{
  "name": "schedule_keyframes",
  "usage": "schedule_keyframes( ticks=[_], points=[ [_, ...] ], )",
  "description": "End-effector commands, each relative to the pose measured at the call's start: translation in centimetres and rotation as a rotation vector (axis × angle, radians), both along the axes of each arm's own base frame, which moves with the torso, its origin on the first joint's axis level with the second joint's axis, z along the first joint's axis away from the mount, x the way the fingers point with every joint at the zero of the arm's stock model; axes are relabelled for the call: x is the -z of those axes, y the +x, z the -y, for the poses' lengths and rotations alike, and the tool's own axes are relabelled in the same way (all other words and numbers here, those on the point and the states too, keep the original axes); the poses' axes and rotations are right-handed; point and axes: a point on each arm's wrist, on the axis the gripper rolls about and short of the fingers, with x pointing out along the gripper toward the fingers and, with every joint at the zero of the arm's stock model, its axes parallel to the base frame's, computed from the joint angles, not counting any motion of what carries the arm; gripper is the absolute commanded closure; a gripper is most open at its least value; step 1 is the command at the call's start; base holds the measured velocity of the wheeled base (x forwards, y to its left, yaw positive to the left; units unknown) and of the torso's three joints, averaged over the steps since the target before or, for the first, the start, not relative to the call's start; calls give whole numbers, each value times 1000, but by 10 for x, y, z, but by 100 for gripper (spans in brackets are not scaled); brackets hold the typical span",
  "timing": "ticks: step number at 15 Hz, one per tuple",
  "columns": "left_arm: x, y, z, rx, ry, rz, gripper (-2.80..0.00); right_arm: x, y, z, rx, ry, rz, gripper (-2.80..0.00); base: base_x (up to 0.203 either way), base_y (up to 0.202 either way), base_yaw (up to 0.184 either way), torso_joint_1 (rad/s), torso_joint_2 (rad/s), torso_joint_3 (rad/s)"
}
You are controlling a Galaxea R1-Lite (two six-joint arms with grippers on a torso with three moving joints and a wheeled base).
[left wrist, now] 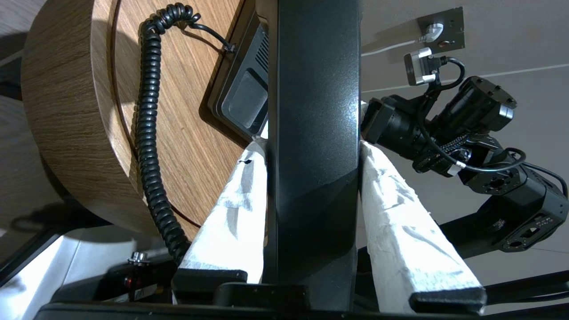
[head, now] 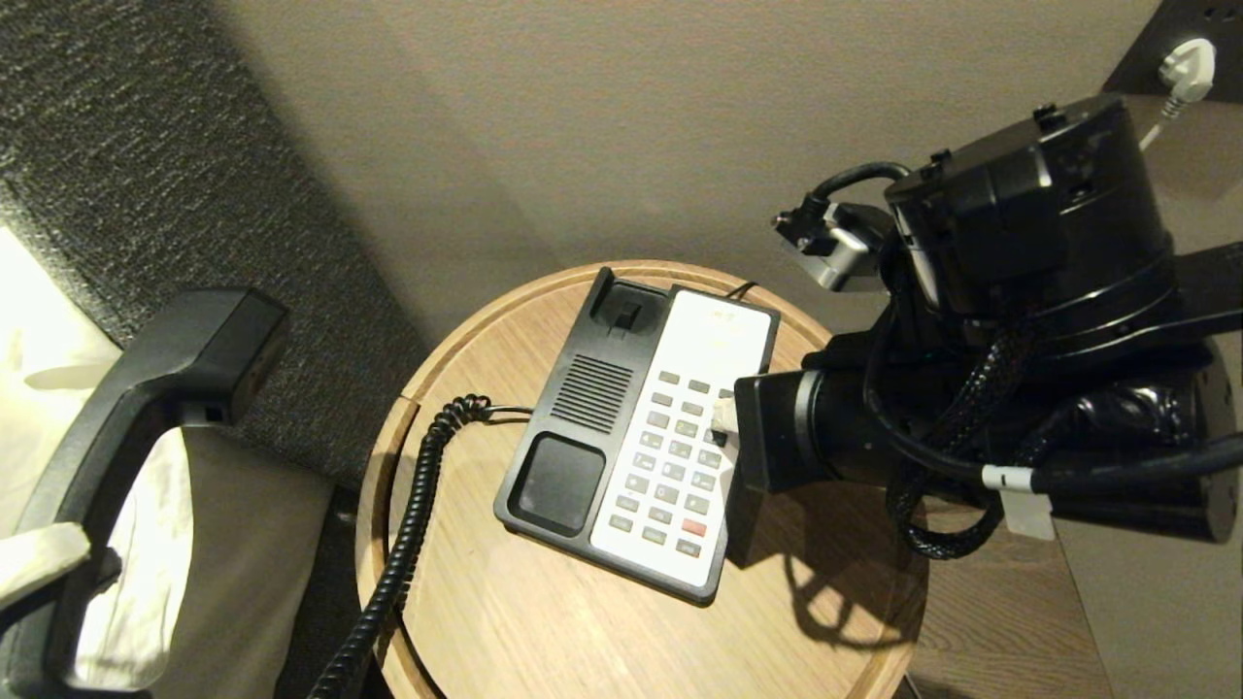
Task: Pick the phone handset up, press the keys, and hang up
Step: Dial the number
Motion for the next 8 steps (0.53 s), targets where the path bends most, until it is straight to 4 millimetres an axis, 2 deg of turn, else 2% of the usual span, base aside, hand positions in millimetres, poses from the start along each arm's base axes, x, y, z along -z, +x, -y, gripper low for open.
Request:
schedule_keyframes(
  ticks=[1,8],
  points=[
    [0,0,0,-1,-4,-2,0,2,0,0,2,-7,-6,0,0,0,0,0,0,0],
    [1,0,0,-2,-2,-6,0,4,-1,-1,-7,-18,-15,0,0,0,0,0,0,0]
  ],
)
